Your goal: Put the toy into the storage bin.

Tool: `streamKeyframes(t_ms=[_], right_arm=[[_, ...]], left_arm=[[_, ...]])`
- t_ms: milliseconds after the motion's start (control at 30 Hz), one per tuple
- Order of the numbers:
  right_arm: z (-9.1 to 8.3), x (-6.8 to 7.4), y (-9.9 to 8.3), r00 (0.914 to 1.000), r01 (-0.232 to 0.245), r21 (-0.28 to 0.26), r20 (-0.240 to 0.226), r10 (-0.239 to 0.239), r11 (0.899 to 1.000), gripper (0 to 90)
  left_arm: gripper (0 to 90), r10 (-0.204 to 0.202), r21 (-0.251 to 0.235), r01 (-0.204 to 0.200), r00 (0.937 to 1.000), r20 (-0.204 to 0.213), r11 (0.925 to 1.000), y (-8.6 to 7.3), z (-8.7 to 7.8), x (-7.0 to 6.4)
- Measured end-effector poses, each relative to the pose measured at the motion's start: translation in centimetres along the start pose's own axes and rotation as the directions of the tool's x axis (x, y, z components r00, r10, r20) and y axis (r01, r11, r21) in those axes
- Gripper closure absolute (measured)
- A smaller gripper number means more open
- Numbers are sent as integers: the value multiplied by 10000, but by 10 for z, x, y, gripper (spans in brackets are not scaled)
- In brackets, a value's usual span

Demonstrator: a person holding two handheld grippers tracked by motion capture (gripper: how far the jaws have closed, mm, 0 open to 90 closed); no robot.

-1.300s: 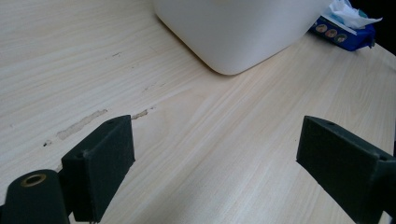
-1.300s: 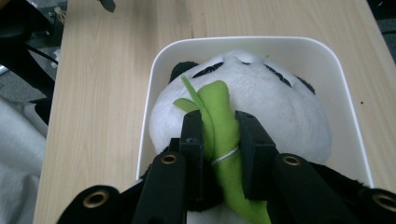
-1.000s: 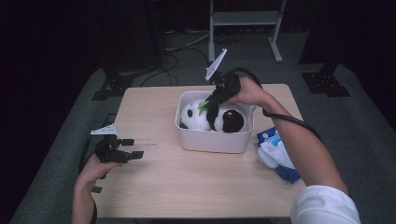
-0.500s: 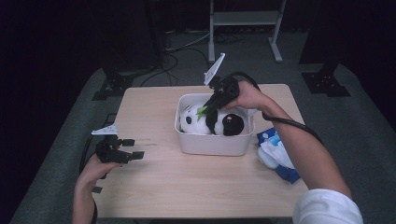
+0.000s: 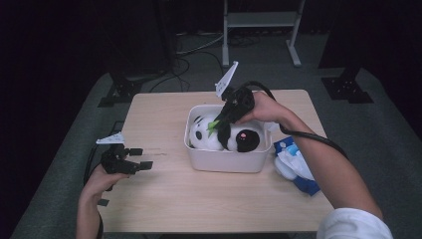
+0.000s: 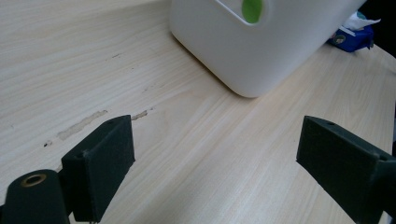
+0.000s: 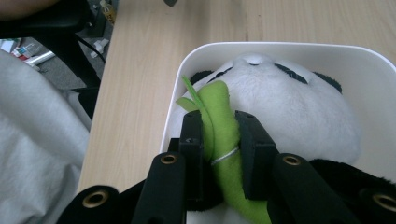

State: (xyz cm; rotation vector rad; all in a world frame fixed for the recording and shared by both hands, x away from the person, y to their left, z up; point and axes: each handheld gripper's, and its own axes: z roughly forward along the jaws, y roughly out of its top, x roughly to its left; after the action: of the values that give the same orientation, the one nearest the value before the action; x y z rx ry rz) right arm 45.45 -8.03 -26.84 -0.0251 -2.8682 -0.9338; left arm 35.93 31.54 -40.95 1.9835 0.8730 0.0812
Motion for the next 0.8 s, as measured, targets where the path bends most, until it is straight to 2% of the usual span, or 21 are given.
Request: streamKeyframes(t_ms=[167,367,500,800], right_arm=[[2,8,3,9996,199,98,-180,-197,9998,731],[2,-3,0,10000,27,-84,10,-27,10000,731],[3,-11,-2,9996,-129,-3,239,129,9999,731],[29,-16,-16,9988,-494,397,65,492,9980,725]], left_arm=[[100,40,28,-40,10000,5,10000,0,1,0],[100,7,-26,-8,10000,-19,10000,0,1,0],[100,-13,57,13,10000,24,10000,0,3,1],[100,-12,41,12,10000,44,10000,0,3,1]])
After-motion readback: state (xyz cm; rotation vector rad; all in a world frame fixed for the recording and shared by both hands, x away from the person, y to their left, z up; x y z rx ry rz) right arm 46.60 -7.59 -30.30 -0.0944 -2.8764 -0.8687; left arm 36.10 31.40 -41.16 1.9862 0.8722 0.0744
